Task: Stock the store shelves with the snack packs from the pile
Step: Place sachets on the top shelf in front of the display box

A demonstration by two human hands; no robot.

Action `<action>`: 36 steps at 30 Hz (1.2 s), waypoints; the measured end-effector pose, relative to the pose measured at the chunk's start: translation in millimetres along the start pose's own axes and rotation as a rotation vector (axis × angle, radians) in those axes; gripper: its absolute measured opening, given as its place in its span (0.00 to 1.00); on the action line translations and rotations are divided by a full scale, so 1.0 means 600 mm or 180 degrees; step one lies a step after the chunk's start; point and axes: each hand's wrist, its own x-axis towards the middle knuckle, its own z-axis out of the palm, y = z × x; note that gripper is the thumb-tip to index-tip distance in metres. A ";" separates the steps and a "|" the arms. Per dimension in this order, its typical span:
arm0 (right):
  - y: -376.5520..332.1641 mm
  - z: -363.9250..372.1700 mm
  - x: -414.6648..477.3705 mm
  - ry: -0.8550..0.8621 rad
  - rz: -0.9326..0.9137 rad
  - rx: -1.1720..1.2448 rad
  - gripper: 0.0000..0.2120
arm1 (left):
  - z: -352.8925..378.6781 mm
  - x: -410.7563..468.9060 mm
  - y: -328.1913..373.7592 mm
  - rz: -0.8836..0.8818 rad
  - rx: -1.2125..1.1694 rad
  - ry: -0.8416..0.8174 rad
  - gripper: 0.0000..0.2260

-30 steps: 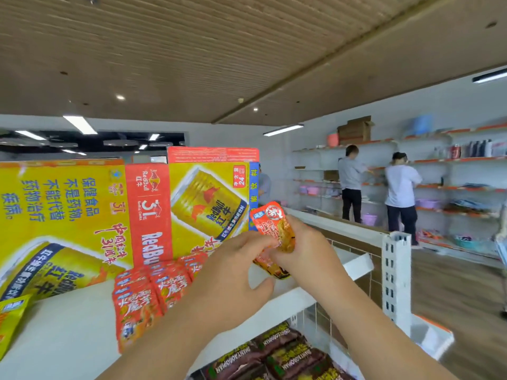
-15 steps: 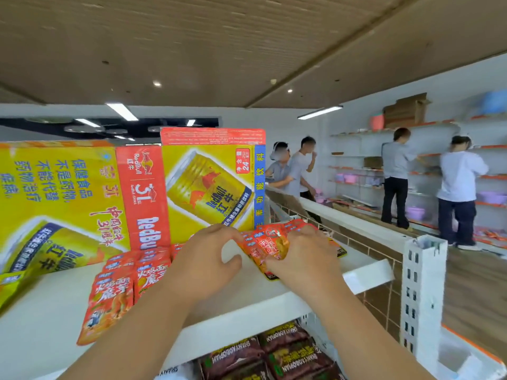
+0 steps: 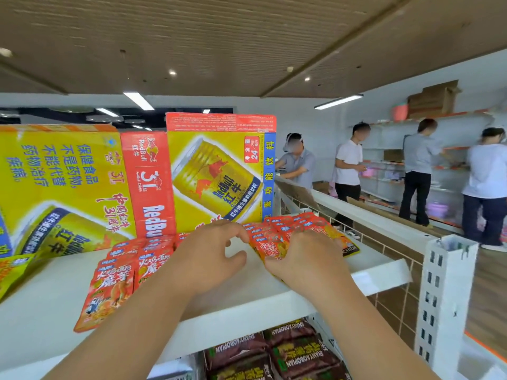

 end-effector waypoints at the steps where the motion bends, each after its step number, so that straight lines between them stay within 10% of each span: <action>1: 0.001 0.001 0.000 0.0003 -0.0012 0.0021 0.24 | 0.000 0.000 0.001 -0.0002 -0.0010 -0.0009 0.11; 27: 0.008 0.011 0.000 0.0032 0.0122 0.0167 0.26 | -0.004 -0.014 0.012 0.0031 0.0164 -0.0063 0.10; 36: 0.003 -0.004 -0.006 0.0457 -0.0094 0.0393 0.30 | -0.018 -0.035 0.038 0.0723 0.1500 -0.0047 0.23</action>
